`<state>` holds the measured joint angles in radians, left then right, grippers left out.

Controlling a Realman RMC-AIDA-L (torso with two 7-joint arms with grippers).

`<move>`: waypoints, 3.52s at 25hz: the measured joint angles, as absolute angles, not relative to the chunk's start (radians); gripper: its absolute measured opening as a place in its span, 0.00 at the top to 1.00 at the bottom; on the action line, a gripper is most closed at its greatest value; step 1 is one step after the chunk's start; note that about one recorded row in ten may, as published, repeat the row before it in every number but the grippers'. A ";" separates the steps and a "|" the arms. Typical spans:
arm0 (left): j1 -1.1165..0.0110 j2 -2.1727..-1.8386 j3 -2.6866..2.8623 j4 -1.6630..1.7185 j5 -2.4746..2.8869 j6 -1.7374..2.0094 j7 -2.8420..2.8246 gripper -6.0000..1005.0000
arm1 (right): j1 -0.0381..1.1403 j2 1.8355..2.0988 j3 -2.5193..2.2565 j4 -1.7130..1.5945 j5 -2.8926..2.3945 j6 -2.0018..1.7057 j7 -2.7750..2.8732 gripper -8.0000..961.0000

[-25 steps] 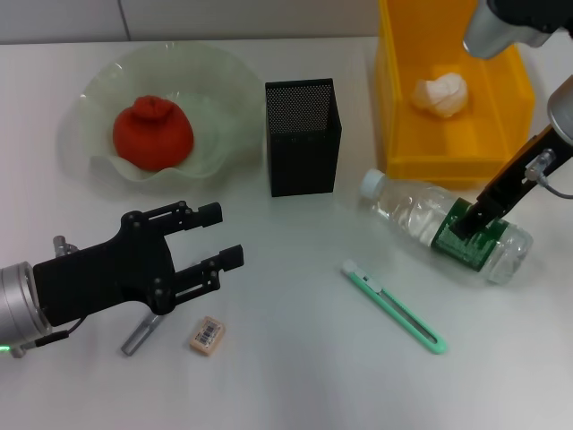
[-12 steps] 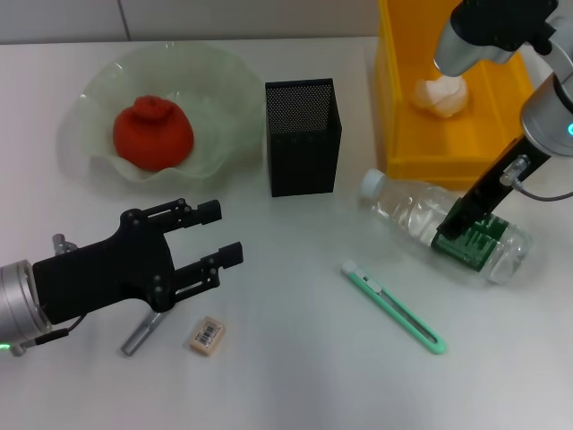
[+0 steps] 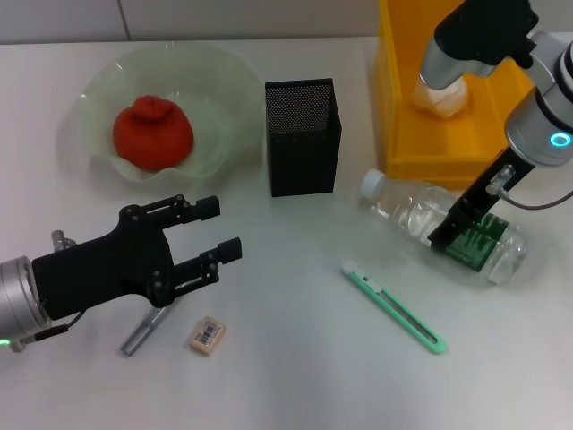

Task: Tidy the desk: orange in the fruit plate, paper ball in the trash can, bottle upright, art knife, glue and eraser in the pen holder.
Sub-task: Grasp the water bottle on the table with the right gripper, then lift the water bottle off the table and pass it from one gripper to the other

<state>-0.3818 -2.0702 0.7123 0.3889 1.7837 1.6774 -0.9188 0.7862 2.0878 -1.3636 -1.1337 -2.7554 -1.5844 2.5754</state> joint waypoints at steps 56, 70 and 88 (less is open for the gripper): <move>-0.384 -2.071 0.710 0.388 1.784 1.666 -0.919 0.40 | 0.748 2.089 -1.426 -1.116 -2.684 -1.517 2.548 0.21; -0.389 -2.070 0.708 0.388 1.746 1.699 -0.932 0.40 | 0.489 2.088 -1.433 -1.496 -2.457 -1.540 2.423 0.21; -0.409 -2.065 0.707 0.426 1.621 1.815 -1.126 0.41 | 0.283 2.085 -1.378 -1.236 -1.683 -1.381 1.623 0.21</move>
